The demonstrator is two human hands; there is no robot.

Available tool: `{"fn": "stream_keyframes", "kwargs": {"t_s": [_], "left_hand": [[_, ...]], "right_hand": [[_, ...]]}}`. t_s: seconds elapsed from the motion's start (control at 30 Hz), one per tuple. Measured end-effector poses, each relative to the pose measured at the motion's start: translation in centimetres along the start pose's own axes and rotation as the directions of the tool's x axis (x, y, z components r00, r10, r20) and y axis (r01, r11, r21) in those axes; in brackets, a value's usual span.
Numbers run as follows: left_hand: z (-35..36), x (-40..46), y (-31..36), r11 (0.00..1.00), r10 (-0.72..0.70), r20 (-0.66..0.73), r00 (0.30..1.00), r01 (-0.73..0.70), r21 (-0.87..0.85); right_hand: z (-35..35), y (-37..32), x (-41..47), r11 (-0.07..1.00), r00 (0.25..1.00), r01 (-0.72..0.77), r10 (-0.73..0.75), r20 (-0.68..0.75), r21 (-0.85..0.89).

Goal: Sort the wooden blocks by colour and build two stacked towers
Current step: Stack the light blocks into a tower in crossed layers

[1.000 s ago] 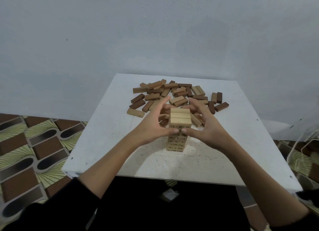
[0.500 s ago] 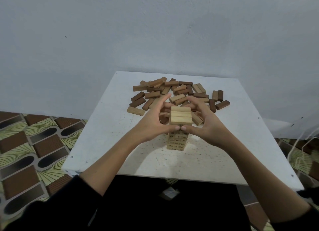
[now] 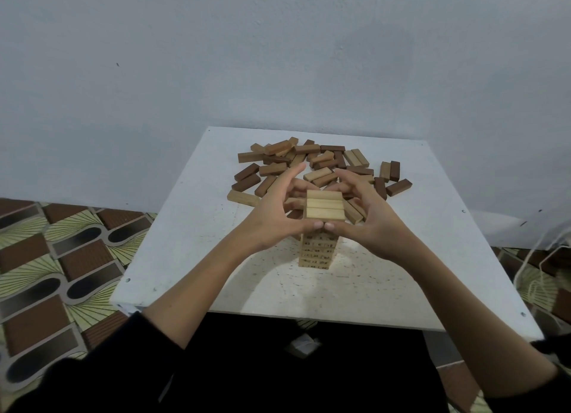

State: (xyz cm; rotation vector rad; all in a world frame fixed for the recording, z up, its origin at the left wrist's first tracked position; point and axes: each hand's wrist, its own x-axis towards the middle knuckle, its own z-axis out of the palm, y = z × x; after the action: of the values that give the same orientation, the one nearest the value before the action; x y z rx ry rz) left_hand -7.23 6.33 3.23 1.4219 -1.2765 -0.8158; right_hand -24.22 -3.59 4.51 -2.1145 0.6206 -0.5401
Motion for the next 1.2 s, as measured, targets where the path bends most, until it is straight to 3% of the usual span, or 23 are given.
{"fn": "stream_keyframes", "kwargs": {"t_s": [0.3,0.53,1.2], "left_hand": [[0.6,-0.7,0.5,0.998,-0.025,-0.002,1.0,0.025,-0.049],[2.3,-1.5,-0.2,0.978,-0.134,0.024,0.991,0.136,-0.156],[3.6,-1.7,0.4,0.966,-0.171,0.054,0.984,0.178,-0.186]], "right_hand": [[0.8,-0.5,-0.6,0.995,0.998,-0.045,0.049,-0.037,0.094],[3.1,-0.6,-1.7,0.916,0.989,-0.13,0.148,-0.018,0.379],[4.5,-0.3,-1.4,0.922,0.981,-0.17,0.192,-0.028,0.347]]}}
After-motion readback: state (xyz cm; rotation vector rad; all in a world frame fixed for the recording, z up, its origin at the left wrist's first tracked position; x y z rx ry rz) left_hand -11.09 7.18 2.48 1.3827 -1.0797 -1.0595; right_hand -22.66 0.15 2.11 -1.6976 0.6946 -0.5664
